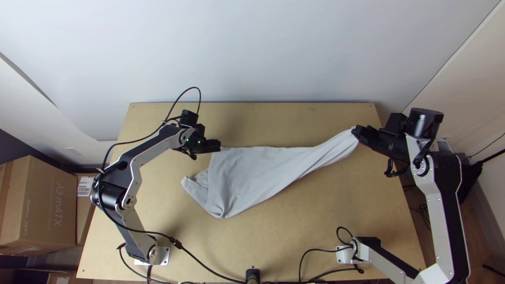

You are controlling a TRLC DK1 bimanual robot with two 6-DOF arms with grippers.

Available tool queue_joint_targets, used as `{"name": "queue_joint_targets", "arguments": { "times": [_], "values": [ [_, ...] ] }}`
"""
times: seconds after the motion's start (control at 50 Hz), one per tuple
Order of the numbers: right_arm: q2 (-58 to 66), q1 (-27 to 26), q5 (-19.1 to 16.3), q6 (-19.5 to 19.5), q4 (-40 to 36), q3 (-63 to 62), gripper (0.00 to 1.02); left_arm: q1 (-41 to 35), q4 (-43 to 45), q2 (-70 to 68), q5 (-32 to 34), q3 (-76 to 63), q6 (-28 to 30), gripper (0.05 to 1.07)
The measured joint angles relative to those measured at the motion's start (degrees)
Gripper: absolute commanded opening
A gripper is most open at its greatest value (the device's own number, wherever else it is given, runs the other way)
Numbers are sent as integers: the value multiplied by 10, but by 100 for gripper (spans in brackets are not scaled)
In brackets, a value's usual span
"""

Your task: Fold the t-shirt

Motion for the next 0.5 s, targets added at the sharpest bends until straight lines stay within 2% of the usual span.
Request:
{"name": "queue_joint_targets", "arguments": {
  "times": [0.08, 0.16, 0.32, 0.48, 0.5],
  "values": [
    [-4, 0, 0, 0, 0, 0, 2, -6, 1, 13, -3, 12, -2, 69],
    [-9, 0, 0, 0, 0, 0, 2, -9, 3, 23, -4, 21, -2, 54],
    [-16, 0, 0, 0, -1, 0, 2, -10, 12, 30, -14, 22, -4, 51],
    [-19, 0, 0, 0, -2, 0, 2, -11, 21, 30, -15, 22, -4, 8],
    [-19, 0, 0, 0, -2, 0, 2, -11, 23, 30, -17, 22, -4, 8]
  ]
}}
